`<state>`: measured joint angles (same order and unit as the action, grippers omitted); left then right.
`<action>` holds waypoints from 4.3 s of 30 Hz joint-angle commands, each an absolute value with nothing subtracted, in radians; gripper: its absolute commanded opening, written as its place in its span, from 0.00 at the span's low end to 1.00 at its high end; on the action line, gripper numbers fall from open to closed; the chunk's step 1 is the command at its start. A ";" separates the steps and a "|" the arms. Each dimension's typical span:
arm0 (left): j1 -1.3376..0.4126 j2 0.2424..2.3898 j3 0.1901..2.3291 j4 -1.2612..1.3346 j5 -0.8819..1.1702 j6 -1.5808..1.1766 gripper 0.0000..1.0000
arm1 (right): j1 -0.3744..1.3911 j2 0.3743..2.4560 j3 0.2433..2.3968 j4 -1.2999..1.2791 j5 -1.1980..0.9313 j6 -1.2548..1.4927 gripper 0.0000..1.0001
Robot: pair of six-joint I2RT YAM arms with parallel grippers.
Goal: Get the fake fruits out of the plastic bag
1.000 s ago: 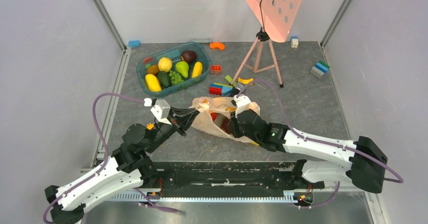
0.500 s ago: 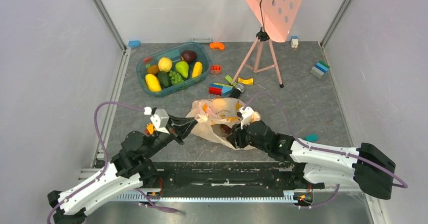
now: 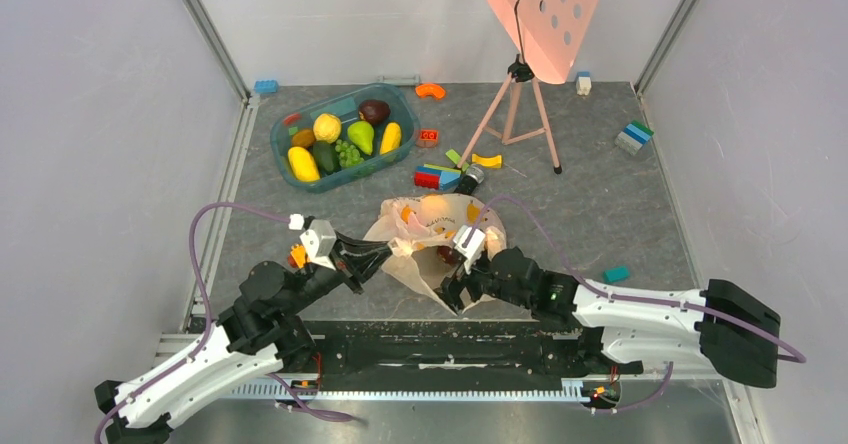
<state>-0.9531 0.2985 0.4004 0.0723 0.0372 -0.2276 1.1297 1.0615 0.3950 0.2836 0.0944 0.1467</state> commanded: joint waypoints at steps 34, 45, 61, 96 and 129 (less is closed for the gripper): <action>-0.949 0.181 0.335 0.035 -0.090 -0.331 0.02 | 1.079 1.083 0.475 0.451 -0.036 -0.338 0.95; -0.950 0.070 0.232 0.036 -0.111 -0.424 0.02 | 1.210 1.155 0.368 0.571 -0.092 -0.303 0.93; -0.948 -0.049 0.229 -0.073 -0.228 -0.428 0.02 | 1.302 1.327 0.457 0.588 -0.134 -0.333 0.94; -0.950 -0.060 0.301 -0.120 -0.235 -0.402 0.02 | 1.218 1.422 0.594 0.579 0.230 -0.225 0.95; -0.950 0.032 0.197 -0.010 -0.188 -0.441 0.02 | 1.053 1.597 0.687 0.314 0.547 0.093 0.98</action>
